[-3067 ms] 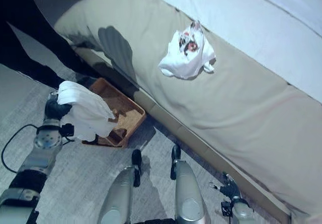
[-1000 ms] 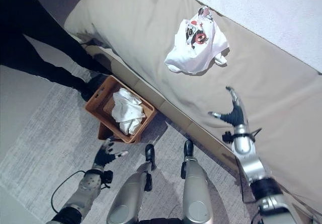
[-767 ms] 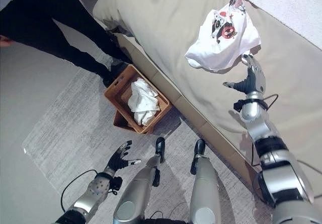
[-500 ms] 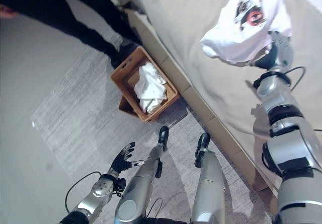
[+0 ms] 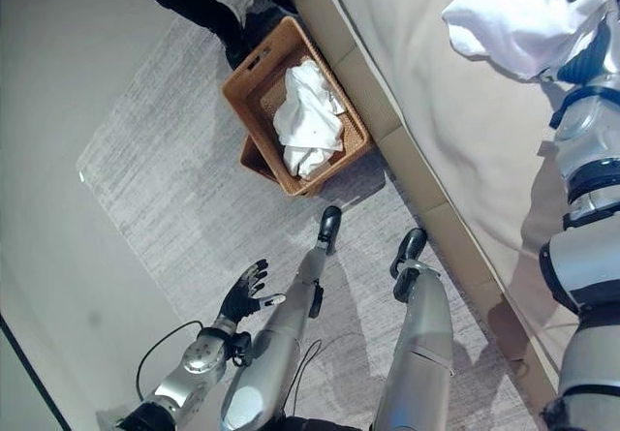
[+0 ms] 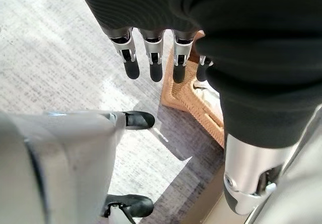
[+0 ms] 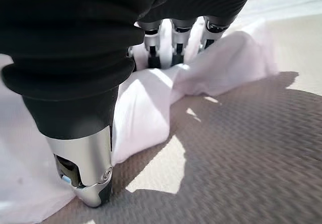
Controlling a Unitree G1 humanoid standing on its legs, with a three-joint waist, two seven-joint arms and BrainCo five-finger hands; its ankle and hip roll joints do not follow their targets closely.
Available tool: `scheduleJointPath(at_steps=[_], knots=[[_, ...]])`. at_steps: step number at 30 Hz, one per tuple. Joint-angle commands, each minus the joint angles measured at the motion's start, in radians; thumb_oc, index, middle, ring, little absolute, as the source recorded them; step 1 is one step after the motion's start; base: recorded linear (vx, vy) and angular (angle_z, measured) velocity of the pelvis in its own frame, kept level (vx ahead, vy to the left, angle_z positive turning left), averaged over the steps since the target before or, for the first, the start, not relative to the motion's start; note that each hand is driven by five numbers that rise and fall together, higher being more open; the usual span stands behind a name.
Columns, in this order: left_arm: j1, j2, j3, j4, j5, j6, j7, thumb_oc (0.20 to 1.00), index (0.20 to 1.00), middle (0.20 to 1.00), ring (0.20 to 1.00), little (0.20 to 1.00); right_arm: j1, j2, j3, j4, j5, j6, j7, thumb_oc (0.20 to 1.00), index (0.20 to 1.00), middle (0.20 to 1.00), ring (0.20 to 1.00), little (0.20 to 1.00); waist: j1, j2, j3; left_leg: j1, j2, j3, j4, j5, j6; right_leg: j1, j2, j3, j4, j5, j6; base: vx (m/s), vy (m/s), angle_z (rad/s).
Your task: Pick up clothes into the bucket
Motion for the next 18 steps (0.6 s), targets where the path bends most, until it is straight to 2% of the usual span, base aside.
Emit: scheduleJointPath(at_steps=[1, 7, 8, 9, 10, 18], knots=[[-0.009, 0.033, -0.028, -0.035, -0.035, -0.026, 0.014, 1.000, 1.000, 1.000, 1.000, 1.000, -0.098, -0.072, 0.114, 0.014, -0.032, 0.001, -0.016, 1.000, 1.000, 1.000, 1.000, 1.000, 0.009, 0.026, 0.007, 0.047, 0.019, -0.009, 0.021, -0.047, 0.021, 0.028, -0.016, 0.050, -0.001, 0.004, 0.107, 0.02, -0.026, 0.11], [-0.020, 0.041, -0.024, -0.089, -0.065, -0.037, 0.020, 1.000, 1.000, 1.000, 1.000, 1.000, -0.164, -0.058, 0.165, -0.023, -0.020, -0.013, -0.027, 1.000, 1.000, 1.000, 1.000, 1.000, 0.015, 0.022, 0.007, 0.000, 0.012, -0.011, 0.033, -0.051, 0.026, -0.024, -0.017, 0.064, 0.008, 0.010, 0.106, 0.01, -0.002, 0.03], [-0.022, 0.044, -0.023, -0.094, -0.071, -0.040, 0.020, 1.000, 1.000, 1.000, 1.000, 1.000, -0.175, -0.054, 0.175, -0.032, -0.012, -0.022, -0.020, 0.912, 0.912, 0.912, 0.912, 0.912, 0.017, 0.020, 0.007, -0.009, 0.009, -0.009, 0.042, -0.054, 0.027, -0.031, -0.017, 0.066, 0.008, 0.011, 0.106, 0.00, 0.000, 0.00], [-0.024, 0.045, -0.022, -0.095, -0.077, -0.038, 0.017, 1.000, 1.000, 1.000, 1.000, 1.000, -0.187, -0.048, 0.185, -0.039, -0.004, -0.027, -0.012, 0.335, 0.335, 0.335, 0.335, 0.335, 0.017, 0.017, 0.007, -0.016, 0.009, -0.007, 0.049, -0.057, 0.026, -0.037, -0.016, 0.068, 0.008, 0.013, 0.106, 0.00, 0.000, 0.00], [-0.025, 0.046, -0.023, -0.097, -0.080, -0.038, 0.016, 1.000, 1.000, 1.000, 1.000, 1.000, -0.193, -0.044, 0.189, -0.043, 0.005, -0.031, -0.007, 0.200, 0.200, 0.200, 0.200, 0.200, 0.017, 0.015, 0.007, -0.021, 0.009, -0.007, 0.054, -0.059, 0.027, -0.040, -0.016, 0.069, 0.006, 0.016, 0.107, 0.00, 0.000, 0.00], [-0.043, 0.044, -0.014, -0.041, -0.075, -0.033, 0.026, 1.000, 1.000, 1.000, 1.000, 1.000, -0.216, 0.004, 0.164, -0.129, 0.131, -0.079, -0.013, 0.200, 0.200, 0.200, 0.200, 0.200, 0.004, -0.027, 0.007, -0.017, 0.004, 0.000, 0.105, -0.089, 0.027, -0.005, 0.003, 0.077, -0.029, 0.039, 0.109, 0.00, 0.002, -0.01]])
